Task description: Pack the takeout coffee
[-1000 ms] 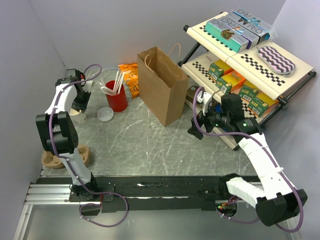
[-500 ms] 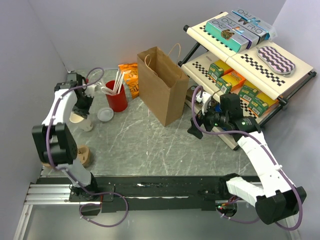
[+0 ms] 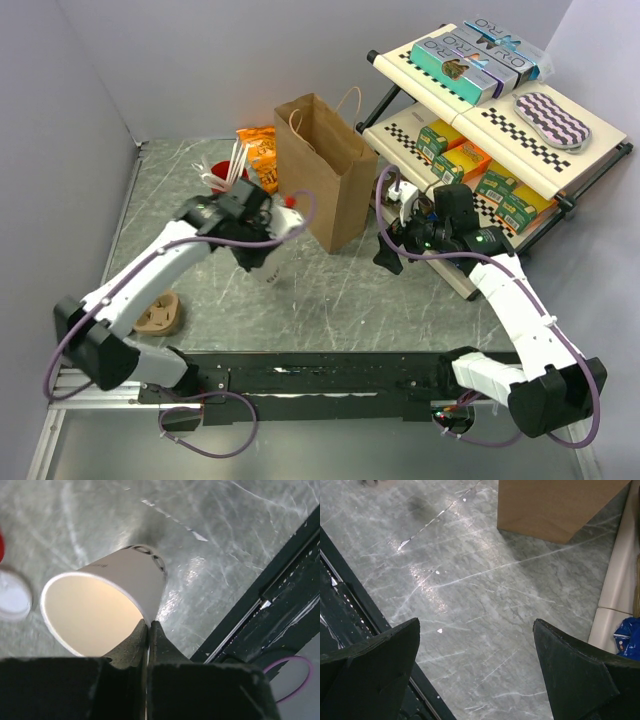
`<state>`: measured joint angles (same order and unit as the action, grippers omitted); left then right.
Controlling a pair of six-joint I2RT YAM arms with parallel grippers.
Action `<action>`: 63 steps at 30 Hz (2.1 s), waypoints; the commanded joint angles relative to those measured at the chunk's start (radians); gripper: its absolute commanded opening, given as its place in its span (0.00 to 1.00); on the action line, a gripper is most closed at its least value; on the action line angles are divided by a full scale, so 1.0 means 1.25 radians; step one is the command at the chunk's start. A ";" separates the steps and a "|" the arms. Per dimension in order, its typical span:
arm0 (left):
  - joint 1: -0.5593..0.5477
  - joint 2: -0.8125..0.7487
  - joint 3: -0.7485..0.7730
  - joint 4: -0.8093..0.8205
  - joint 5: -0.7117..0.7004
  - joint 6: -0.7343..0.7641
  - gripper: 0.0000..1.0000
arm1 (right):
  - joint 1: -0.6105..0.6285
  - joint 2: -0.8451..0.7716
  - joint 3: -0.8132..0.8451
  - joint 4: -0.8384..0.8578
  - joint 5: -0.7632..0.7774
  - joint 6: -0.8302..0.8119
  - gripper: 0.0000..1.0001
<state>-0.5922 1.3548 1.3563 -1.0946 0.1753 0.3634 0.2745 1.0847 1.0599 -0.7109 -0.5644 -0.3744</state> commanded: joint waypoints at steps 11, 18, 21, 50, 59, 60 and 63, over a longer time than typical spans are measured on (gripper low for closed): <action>-0.205 0.237 0.075 0.127 -0.107 0.042 0.02 | 0.005 -0.005 0.061 0.016 0.022 -0.010 1.00; -0.218 0.259 0.062 0.144 -0.086 0.010 0.12 | 0.005 -0.020 0.045 0.007 0.040 -0.031 1.00; -0.218 0.259 0.061 0.136 -0.078 0.003 0.21 | 0.005 -0.020 0.039 0.012 0.042 -0.031 1.00; 0.264 0.123 -0.074 0.274 -0.136 0.008 0.50 | 0.005 0.016 0.098 -0.006 0.015 -0.040 1.00; 0.296 0.309 -0.011 0.358 -0.230 -0.038 0.44 | 0.005 0.023 0.106 -0.011 0.012 -0.039 1.00; 0.298 0.325 -0.008 0.364 -0.232 -0.037 0.44 | 0.005 0.020 0.102 -0.009 0.013 -0.039 1.00; 0.307 0.360 0.008 0.382 -0.236 -0.037 0.44 | 0.005 0.015 0.096 -0.007 0.013 -0.033 1.00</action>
<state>-0.2237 1.7744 1.3018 -0.6907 -0.0799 0.3416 0.2752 1.1107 1.1587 -0.7300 -0.5320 -0.4236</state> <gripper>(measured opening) 0.443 0.997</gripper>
